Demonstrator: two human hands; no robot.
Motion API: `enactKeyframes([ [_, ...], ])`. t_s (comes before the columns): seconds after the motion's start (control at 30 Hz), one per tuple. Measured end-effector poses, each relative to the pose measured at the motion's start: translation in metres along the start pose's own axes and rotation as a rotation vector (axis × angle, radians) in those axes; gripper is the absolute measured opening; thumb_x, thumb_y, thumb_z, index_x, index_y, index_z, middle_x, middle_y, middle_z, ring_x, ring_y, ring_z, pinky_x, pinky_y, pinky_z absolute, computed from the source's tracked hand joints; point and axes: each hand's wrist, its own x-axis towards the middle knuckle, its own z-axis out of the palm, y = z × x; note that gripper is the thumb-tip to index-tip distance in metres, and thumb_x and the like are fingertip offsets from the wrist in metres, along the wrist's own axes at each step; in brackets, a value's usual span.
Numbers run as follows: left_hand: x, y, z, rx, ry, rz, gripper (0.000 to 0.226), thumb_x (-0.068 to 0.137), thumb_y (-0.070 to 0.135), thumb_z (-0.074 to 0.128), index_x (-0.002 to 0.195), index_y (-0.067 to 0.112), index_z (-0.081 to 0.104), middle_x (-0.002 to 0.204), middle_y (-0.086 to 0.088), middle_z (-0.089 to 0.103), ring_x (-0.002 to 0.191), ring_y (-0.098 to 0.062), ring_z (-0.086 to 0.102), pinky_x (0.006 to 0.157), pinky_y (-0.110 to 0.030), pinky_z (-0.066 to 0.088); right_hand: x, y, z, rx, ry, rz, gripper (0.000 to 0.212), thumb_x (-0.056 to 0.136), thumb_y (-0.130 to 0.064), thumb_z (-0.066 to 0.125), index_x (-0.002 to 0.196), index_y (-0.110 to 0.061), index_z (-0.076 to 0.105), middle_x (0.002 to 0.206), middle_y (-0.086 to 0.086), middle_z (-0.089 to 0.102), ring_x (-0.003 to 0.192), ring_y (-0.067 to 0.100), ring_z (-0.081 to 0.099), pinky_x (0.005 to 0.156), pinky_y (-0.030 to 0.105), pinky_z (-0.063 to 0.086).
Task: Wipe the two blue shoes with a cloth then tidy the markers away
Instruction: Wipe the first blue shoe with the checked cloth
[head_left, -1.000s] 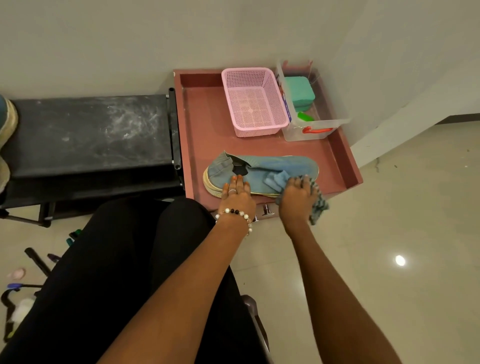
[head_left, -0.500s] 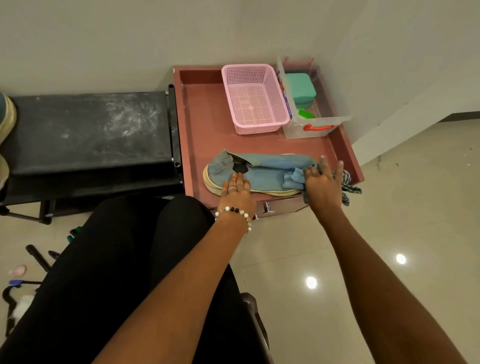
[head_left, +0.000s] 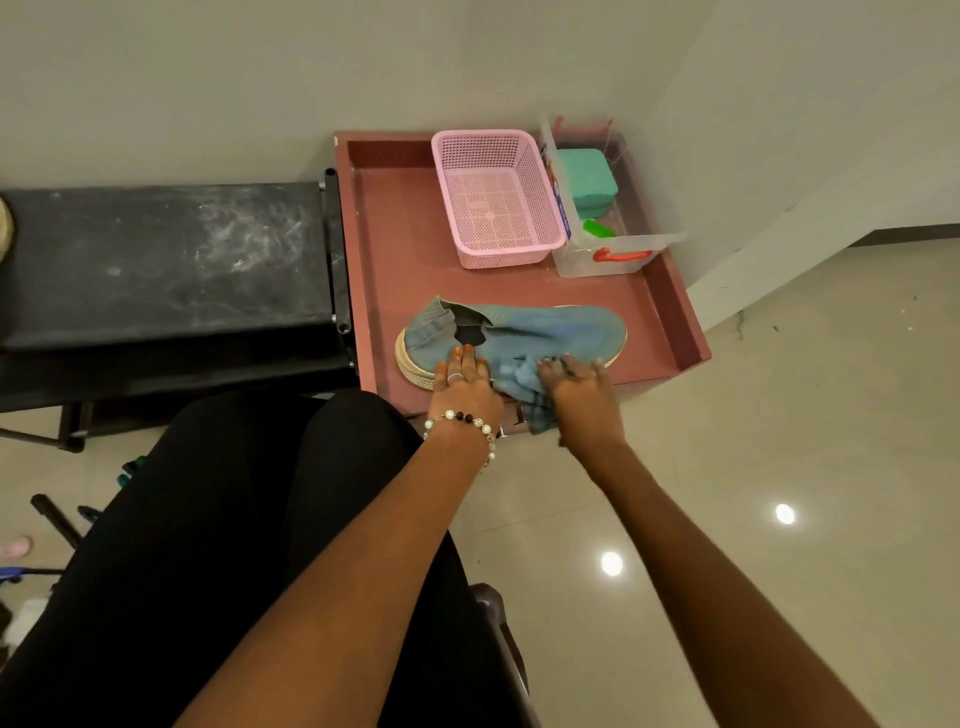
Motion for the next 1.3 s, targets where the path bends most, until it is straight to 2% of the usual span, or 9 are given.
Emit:
enactKeyframes([
  [0.07, 0.0, 0.0, 0.0, 0.003, 0.005, 0.001, 0.054, 0.102, 0.012, 0.02, 0.149, -0.004, 0.0, 0.158, -0.02, -0.007, 0.147, -0.032, -0.005, 0.119, -0.043, 0.001, -0.001, 0.032, -0.005, -0.131, -0.11, 0.005, 0.069, 0.085, -0.016, 0.062, 0.144, -0.009, 0.028, 0.149, 0.009, 0.034, 0.143, 0.026, 0.018, 0.115, 0.052, 0.008],
  [0.17, 0.002, 0.0, 0.0, 0.006, 0.004, 0.0, 0.054, 0.101, 0.01, 0.02, 0.149, -0.005, -0.001, 0.158, -0.021, -0.007, 0.147, -0.032, -0.004, 0.119, -0.043, 0.002, 0.01, 0.062, -0.015, -0.299, -0.13, 0.113, 0.067, 0.089, -0.028, 0.057, 0.146, -0.012, 0.025, 0.152, 0.005, 0.029, 0.146, 0.026, 0.005, 0.113, 0.057, 0.001],
  [0.43, 0.001, 0.002, -0.001, 0.011, 0.011, -0.006, 0.053, 0.101, 0.01, 0.019, 0.148, -0.006, 0.0, 0.158, -0.022, -0.006, 0.147, -0.033, -0.004, 0.119, -0.044, 0.002, 0.018, 0.0, -0.011, 0.02, -0.114, 0.427, 0.046, 0.092, -0.014, 0.049, 0.135, 0.002, 0.041, 0.14, 0.019, 0.043, 0.135, 0.033, 0.031, 0.106, 0.045, 0.032],
  [0.57, 0.003, -0.001, -0.002, -0.044, -0.029, 0.002, 0.056, 0.104, 0.023, 0.022, 0.15, -0.002, 0.001, 0.158, -0.018, -0.008, 0.147, -0.031, -0.007, 0.119, -0.043, 0.0, 0.013, -0.027, -0.015, 0.221, -0.036, 0.276, 0.028, 0.087, -0.008, 0.054, 0.114, -0.003, 0.057, 0.116, 0.015, 0.059, 0.112, 0.031, 0.053, 0.09, 0.037, 0.042],
  [0.7, 0.003, -0.003, 0.0, -0.021, -0.019, 0.027, 0.055, 0.103, 0.019, 0.021, 0.15, -0.002, 0.001, 0.158, -0.019, -0.008, 0.147, -0.031, -0.006, 0.119, -0.043, 0.0, 0.001, -0.001, 0.004, 0.241, 0.071, 0.07, 0.054, 0.067, -0.001, 0.075, 0.119, -0.006, 0.059, 0.112, 0.015, 0.063, 0.106, 0.032, 0.06, 0.086, 0.038, 0.049],
  [0.77, 0.004, -0.004, 0.0, 0.005, -0.012, 0.039, 0.053, 0.102, 0.014, 0.022, 0.15, -0.002, 0.006, 0.158, -0.02, -0.006, 0.147, -0.033, -0.005, 0.119, -0.044, 0.002, 0.002, 0.028, 0.006, -0.005, 0.095, 0.029, 0.063, 0.065, -0.005, 0.079, 0.124, -0.002, 0.056, 0.119, 0.016, 0.061, 0.117, 0.031, 0.055, 0.095, 0.043, 0.044],
  [0.9, 0.007, -0.005, 0.002, 0.041, -0.024, 0.05, 0.053, 0.1, 0.01, 0.024, 0.15, -0.002, 0.009, 0.158, -0.02, -0.004, 0.146, -0.034, -0.005, 0.118, -0.046, 0.003, 0.015, 0.059, -0.007, -0.19, -0.08, 0.094, 0.064, 0.091, -0.022, 0.056, 0.145, -0.005, 0.026, 0.15, 0.012, 0.032, 0.144, 0.027, 0.014, 0.115, 0.047, 0.012],
  [1.1, 0.005, -0.004, 0.0, 0.034, -0.001, 0.05, 0.053, 0.1, 0.008, 0.023, 0.149, -0.004, 0.004, 0.158, -0.022, -0.005, 0.146, -0.035, -0.005, 0.118, -0.045, 0.003, 0.022, 0.011, -0.001, -0.103, -0.14, 0.359, 0.061, 0.096, -0.018, 0.047, 0.145, 0.004, 0.02, 0.152, 0.02, 0.024, 0.143, 0.034, 0.011, 0.114, 0.048, 0.019],
  [1.3, 0.001, -0.007, -0.008, 0.035, -0.031, 0.085, 0.065, 0.099, 0.015, 0.037, 0.149, -0.005, 0.001, 0.157, -0.022, -0.006, 0.146, -0.035, -0.004, 0.118, -0.044, 0.004, 0.017, -0.048, -0.008, 0.234, -0.056, 0.364, 0.047, 0.093, -0.019, 0.051, 0.134, 0.002, 0.041, 0.138, 0.019, 0.044, 0.134, 0.031, 0.033, 0.103, 0.04, 0.037],
])
